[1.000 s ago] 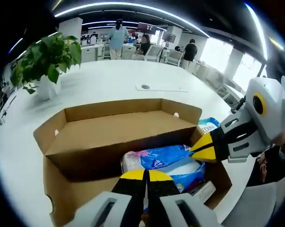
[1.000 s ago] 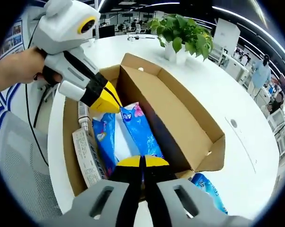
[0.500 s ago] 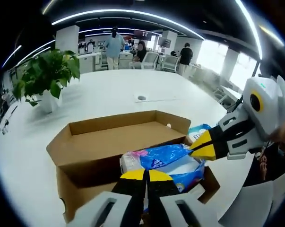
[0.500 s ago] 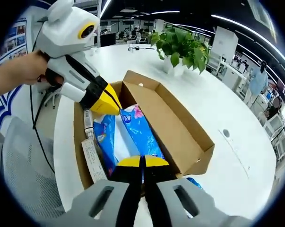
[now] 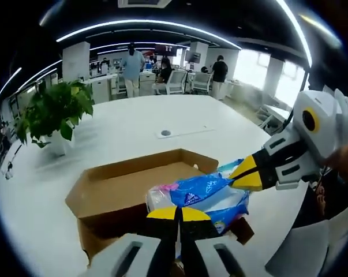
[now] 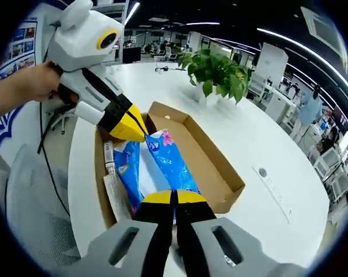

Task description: Operate the shoe box by opening the lid, removing the specified soft item, and placing it in the target area until the item is outside and the box remains undamaged.

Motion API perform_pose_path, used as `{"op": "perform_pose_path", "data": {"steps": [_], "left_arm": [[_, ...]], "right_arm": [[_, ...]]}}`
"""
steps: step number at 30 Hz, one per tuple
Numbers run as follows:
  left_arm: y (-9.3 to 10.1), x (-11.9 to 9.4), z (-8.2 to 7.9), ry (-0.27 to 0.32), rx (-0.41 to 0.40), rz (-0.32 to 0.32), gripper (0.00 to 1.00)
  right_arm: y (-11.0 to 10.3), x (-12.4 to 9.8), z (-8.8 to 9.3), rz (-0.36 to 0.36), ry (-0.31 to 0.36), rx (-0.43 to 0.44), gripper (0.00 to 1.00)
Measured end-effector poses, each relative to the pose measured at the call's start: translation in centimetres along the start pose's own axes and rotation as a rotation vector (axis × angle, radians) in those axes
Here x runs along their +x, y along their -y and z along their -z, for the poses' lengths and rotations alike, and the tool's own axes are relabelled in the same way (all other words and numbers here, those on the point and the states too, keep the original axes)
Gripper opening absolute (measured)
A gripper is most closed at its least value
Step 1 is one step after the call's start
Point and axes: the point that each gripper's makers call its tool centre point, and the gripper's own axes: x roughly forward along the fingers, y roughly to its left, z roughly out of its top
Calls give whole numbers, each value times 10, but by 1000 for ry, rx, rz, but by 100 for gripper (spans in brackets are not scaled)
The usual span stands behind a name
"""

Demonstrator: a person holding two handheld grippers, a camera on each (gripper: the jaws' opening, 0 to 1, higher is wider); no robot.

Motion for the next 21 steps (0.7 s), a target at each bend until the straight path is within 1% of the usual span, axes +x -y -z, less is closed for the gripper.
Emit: {"op": "perform_pose_path", "data": {"steps": [2, 8, 16, 21], "left_arm": [[3, 0, -2, 0, 6, 4, 0], [24, 2, -11, 2, 38, 35, 0], [51, 10, -20, 2, 62, 80, 0], [68, 19, -21, -1, 68, 107, 0]], "right_arm": [[1, -7, 0, 5, 1, -9, 0], [8, -24, 8, 22, -9, -21, 0], [19, -47, 25, 46, -22, -16, 0], [27, -59, 36, 62, -30, -4, 0]]}}
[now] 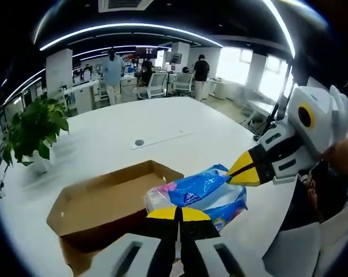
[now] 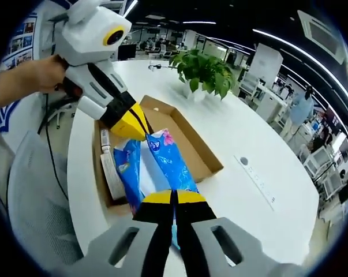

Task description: Operate the shoe box by opening the lid, removing the specified soft item, and placing it in the target area until the item is outside and the box remains undamaged.

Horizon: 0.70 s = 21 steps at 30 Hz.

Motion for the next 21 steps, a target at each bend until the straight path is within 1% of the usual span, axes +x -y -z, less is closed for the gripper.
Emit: {"op": "perform_pose_path", "data": {"steps": [7, 21], "left_arm": [[20, 15, -6, -14, 19, 34, 0], [54, 52, -17, -45, 50, 96, 0]], "right_arm": [[11, -13, 19, 8, -23, 3, 0], [45, -34, 52, 54, -48, 31, 0]]}}
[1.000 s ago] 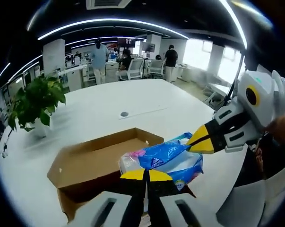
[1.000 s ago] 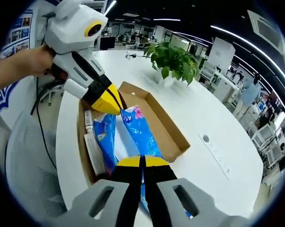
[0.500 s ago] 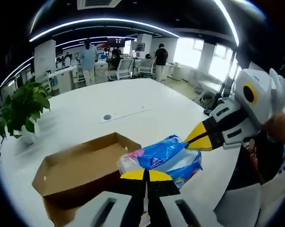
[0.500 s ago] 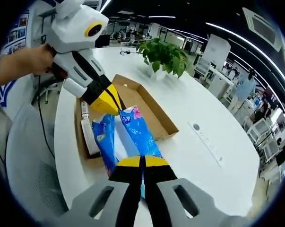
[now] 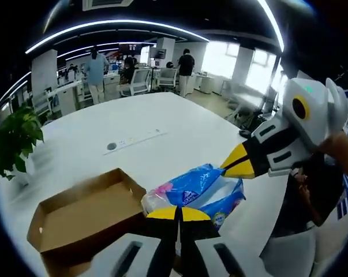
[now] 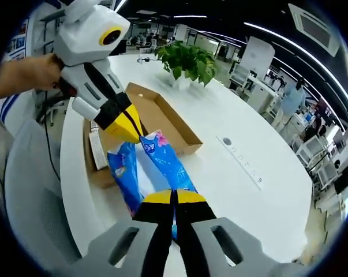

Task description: Operate the shoe box by opening the lid, removing the specified soft item, and placing it in the target area until the item is outside and the box remains undamaged.

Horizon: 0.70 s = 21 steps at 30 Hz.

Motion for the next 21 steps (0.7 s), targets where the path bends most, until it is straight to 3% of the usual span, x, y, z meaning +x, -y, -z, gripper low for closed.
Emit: {"op": "perform_pose_path", "data": {"steps": [21], "left_arm": [[44, 52, -13, -49, 48, 83, 0]], "right_arm": [[45, -20, 49, 61, -24, 24, 0]]}}
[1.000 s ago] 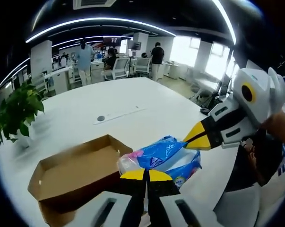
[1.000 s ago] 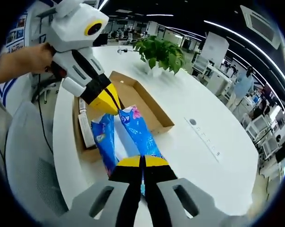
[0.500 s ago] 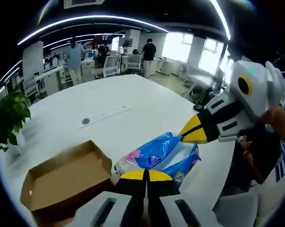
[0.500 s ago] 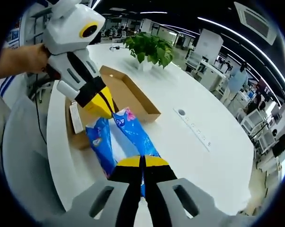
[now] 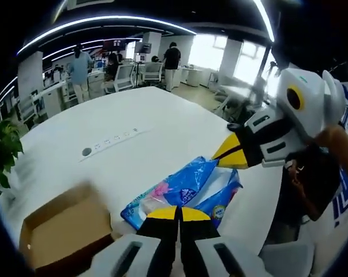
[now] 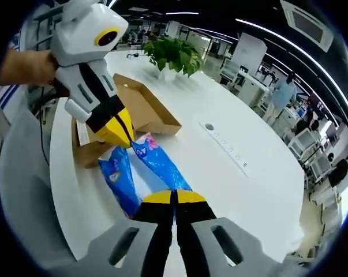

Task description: Operate the shoe box by opening the lid, removing the specified soft item, and placing it in the target area until the item is outside and the box remains undamaged.

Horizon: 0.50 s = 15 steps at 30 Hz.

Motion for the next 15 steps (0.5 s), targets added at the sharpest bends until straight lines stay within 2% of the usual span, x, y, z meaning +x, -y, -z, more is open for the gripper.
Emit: {"op": "perform_pose_path", "data": {"steps": [15], "left_arm": [[29, 40, -20, -32, 52, 77, 0]], "right_arm": [[42, -10, 31, 51, -25, 5, 0]]}}
